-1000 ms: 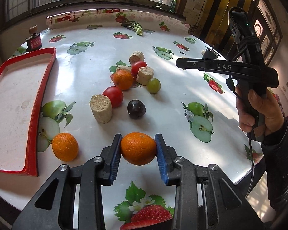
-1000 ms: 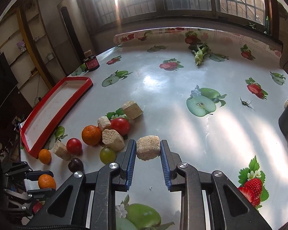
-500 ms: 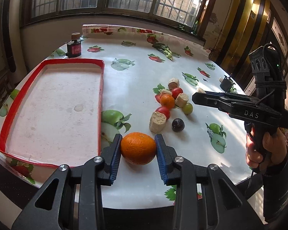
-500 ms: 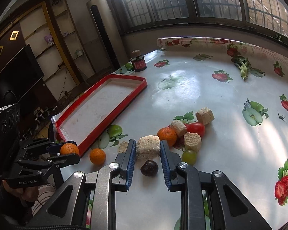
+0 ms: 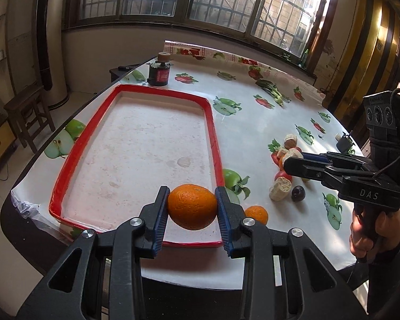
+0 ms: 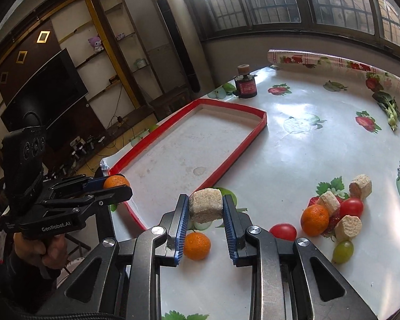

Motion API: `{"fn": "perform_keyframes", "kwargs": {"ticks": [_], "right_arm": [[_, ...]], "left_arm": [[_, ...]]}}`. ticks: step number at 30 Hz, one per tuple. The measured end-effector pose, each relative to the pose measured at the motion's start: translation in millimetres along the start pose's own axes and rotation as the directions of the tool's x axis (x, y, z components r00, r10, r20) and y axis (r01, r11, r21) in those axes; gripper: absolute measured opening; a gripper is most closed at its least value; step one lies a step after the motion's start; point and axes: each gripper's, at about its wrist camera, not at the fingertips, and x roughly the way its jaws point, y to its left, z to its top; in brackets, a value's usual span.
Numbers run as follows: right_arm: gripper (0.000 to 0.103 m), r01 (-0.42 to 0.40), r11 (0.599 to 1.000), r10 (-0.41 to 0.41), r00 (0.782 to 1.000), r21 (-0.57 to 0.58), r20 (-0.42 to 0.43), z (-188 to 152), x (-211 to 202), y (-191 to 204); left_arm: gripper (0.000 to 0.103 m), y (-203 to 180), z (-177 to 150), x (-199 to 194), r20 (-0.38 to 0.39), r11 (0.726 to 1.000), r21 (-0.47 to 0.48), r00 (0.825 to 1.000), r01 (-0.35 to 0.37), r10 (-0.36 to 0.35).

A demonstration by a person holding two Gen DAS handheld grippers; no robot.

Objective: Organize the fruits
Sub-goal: 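Carry the orange in the left tool over the red tray while the right tool carries the cork piece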

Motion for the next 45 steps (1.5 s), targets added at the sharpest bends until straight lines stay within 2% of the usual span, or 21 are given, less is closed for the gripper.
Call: {"fn": "perform_keyframes", "kwargs": {"ticks": [8,22,30,38,45], "right_arm": [[0.025,-0.061,0.998,0.060,0.998,-0.007,-0.024,19,35,21],[0.025,-0.072,0.997,0.069,0.995,-0.028,-0.076,40,93,37],[0.027,-0.021,0.998,0.015,0.992,-0.052,-0.126,47,118,41],[0.026,0.029,0.991,-0.055,0.978,-0.132,-0.201,47,152,53],[0.027,0.039,0.990,-0.067,0.975,-0.136,-0.213,43,160,51]], "left_arm": [[0.032,28,4,6,-0.007,0.999,-0.032,0.999,-0.041,0.041],[0.032,58,16,23,-0.017,0.994,-0.066,0.996,-0.087,0.086],[0.032,68,22,47,-0.067,0.987,-0.077,0.988,-0.144,0.139],[0.032,73,16,65,-0.132,0.985,-0.071,0.980,-0.158,0.148],[0.034,73,12,68,-0.155,0.984,-0.071,0.976,-0.165,0.152]]}}
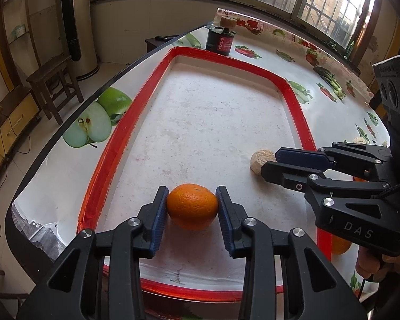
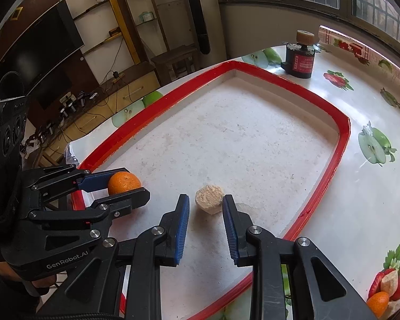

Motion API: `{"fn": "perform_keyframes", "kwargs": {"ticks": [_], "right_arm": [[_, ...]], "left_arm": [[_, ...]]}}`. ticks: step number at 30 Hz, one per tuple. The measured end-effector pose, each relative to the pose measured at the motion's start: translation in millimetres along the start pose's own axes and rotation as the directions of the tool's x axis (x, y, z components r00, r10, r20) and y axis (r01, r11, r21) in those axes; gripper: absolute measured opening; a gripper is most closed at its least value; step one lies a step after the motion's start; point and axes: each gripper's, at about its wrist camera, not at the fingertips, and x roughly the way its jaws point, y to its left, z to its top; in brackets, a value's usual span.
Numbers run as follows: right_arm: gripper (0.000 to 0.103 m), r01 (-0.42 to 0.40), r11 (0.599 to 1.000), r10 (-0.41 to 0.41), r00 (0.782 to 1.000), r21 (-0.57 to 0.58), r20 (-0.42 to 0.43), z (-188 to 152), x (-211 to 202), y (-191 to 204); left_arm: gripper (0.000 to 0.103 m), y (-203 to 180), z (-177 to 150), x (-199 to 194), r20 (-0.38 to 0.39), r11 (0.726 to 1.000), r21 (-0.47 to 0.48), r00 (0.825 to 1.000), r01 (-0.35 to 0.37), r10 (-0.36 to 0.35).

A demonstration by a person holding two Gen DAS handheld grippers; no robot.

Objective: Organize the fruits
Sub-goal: 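Open the left tool to drop the orange in the tray while the right tool releases the cork piece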

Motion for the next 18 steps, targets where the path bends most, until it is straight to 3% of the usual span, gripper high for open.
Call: {"fn": "perform_keyframes", "kwargs": {"ticks": [3,6,10,18], "right_arm": [[0.029,-0.003,1.000,0.003,1.000,0.008,0.016,-2,-6,-1],[0.029,-0.010,1.000,0.009,0.999,0.018,0.052,-3,-23,-3],[0.032,-0.020,0.999,0.015,0.993,0.049,0.114,-11,-59,-10],[0.050,0.021,0.989,-0.053,0.974,0.147,0.219,-52,-134,-39]], "left_arm": [[0.058,-1,1,-4,0.011,1.000,0.004,1.000,-0.028,0.028],[0.071,-2,2,-12,0.034,0.999,-0.001,0.998,-0.047,0.047],[0.073,-6,2,-20,0.053,0.997,0.005,0.996,-0.073,0.072],[0.073,-26,-5,-37,0.081,0.996,0.038,0.993,-0.086,0.083]]}}
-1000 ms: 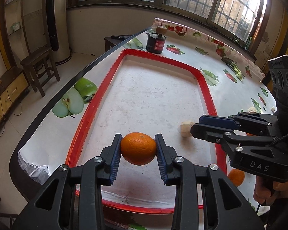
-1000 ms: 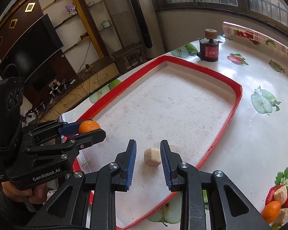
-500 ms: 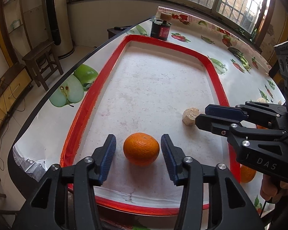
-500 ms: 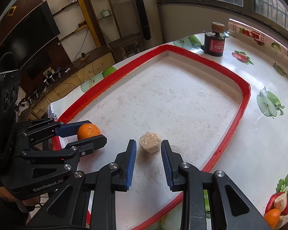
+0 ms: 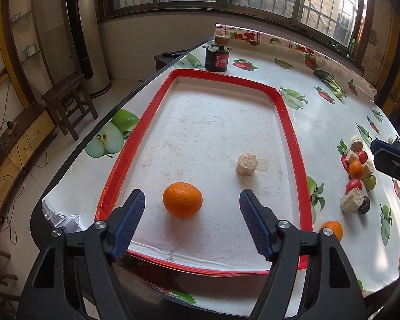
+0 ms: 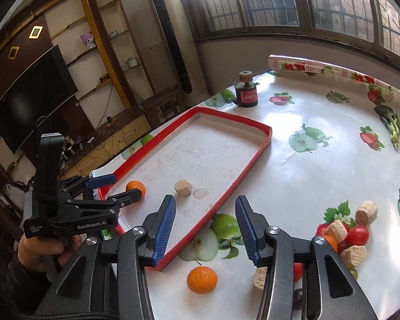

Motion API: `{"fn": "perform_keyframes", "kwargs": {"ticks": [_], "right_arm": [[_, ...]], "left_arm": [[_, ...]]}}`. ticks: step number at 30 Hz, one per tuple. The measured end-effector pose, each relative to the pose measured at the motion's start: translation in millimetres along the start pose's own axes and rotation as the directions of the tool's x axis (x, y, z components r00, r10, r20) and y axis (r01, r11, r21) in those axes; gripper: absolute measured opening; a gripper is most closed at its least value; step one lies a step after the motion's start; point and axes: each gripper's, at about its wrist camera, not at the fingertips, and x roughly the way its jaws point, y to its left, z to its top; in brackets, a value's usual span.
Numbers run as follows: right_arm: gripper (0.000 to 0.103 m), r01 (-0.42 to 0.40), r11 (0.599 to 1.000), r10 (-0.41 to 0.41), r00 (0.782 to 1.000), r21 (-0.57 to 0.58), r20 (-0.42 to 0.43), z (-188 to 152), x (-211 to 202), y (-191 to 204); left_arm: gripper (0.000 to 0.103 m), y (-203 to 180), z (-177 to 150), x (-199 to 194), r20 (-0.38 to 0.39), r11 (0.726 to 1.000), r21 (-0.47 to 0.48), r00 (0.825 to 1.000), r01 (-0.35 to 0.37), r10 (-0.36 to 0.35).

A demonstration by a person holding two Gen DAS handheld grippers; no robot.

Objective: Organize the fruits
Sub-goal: 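Open the left tool to drop the orange in the tray while the right tool releases the cork piece, then move both tools back toward the fruit pile on the table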

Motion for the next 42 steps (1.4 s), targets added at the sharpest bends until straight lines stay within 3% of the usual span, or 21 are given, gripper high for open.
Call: {"fn": "perform_keyframes", "kwargs": {"ticks": [9,22,28,31,40,42], "right_arm": [[0.060,0.114,0.986,-0.118,0.993,0.125,0.023,-42,-55,-54],[0.063,0.205,0.956,-0.204,0.979,0.212,-0.030,-99,-79,-94],[0.062,0.231,0.952,-0.229,0.973,0.201,-0.034,-103,-81,-99],[0.057,0.231,0.951,-0.228,0.973,0.206,-0.040,-102,-77,-104],[0.053,0.272,0.943,-0.264,0.962,0.193,-0.065,-77,-46,-126],[0.046,0.293,0.937,-0.282,0.956,0.189,-0.086,-71,-34,-133]], "left_arm": [[0.073,-26,-5,-27,0.030,0.997,0.025,0.997,0.071,-0.072],[0.073,-99,-25,-44,-0.018,0.965,0.156,0.977,0.212,-0.212],[0.073,-124,-39,-37,-0.071,0.948,0.193,0.967,0.254,-0.244],[0.073,-132,-44,-31,-0.094,0.943,0.207,0.965,0.259,-0.245],[0.073,-142,-47,-12,-0.131,0.938,0.234,0.964,0.257,-0.231],[0.073,-142,-46,-7,-0.138,0.937,0.238,0.964,0.257,-0.229]]}}
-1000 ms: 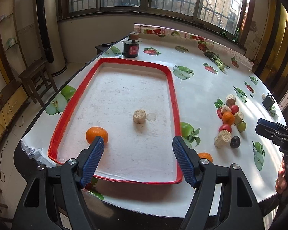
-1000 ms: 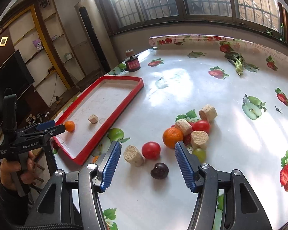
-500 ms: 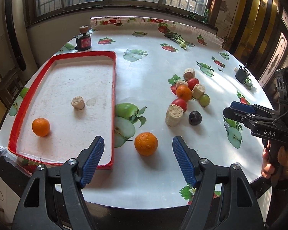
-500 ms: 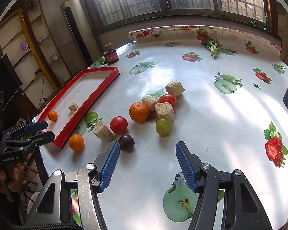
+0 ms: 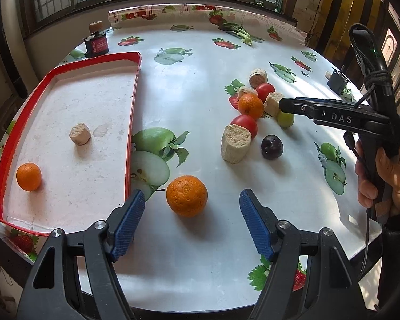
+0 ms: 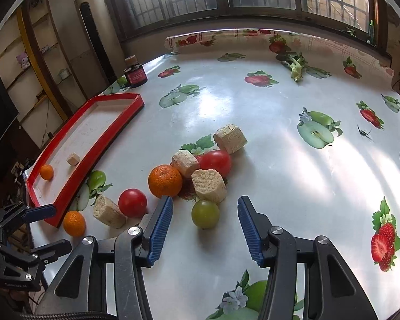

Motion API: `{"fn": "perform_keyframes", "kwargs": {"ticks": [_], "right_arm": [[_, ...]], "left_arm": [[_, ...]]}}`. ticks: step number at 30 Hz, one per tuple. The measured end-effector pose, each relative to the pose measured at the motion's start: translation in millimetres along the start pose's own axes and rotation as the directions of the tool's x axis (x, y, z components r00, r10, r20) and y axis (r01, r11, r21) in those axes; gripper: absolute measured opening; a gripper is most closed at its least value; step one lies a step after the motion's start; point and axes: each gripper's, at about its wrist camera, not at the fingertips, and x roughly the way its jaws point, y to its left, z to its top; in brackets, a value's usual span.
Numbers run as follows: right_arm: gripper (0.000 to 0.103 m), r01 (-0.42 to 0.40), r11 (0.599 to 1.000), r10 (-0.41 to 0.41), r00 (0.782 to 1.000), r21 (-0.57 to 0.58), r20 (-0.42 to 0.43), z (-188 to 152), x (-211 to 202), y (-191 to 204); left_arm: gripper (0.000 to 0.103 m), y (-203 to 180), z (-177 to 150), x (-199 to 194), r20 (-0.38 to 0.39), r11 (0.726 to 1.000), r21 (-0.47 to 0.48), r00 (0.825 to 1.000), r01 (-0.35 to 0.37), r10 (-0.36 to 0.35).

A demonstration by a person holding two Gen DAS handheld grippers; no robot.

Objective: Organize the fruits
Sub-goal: 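Move both tools back toward the fruit pile on the table, then grasp a second orange with the left tool while the right tool grasps a beige bread chunk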

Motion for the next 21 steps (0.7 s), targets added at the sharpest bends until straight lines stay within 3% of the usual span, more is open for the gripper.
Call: {"fn": "perform_keyframes", "kwargs": {"ticks": [5,6,7,9,10,21], "right_arm": [[0.040,0.017,1.000,-0.017,0.999,0.016,-0.040,10,28,-6],[0.036,0.011,1.000,-0.010,0.999,0.018,-0.043,12,32,-7],[0.035,0.009,1.000,-0.008,0.999,0.016,-0.046,12,36,-6],[0.032,0.004,1.000,-0.004,0.999,0.008,-0.048,12,40,-5],[0.032,0.004,1.000,-0.004,0.999,0.007,-0.042,12,40,-4],[0.031,-0.026,0.999,0.026,1.000,0.018,0.015,-1,2,-4]], "left_arm": [[0.073,-4,4,8,0.001,0.999,0.038,1.000,-0.018,0.018],[0.069,-5,4,9,0.004,0.999,0.048,1.000,-0.021,0.021],[0.063,-6,4,11,0.002,0.998,0.057,1.000,-0.023,0.023],[0.037,-6,5,19,-0.032,0.998,0.060,0.999,-0.012,0.013],[0.032,-4,4,23,-0.038,0.998,0.058,0.999,-0.016,0.018],[0.031,1,5,3,0.017,1.000,0.022,1.000,0.019,-0.020]]}}
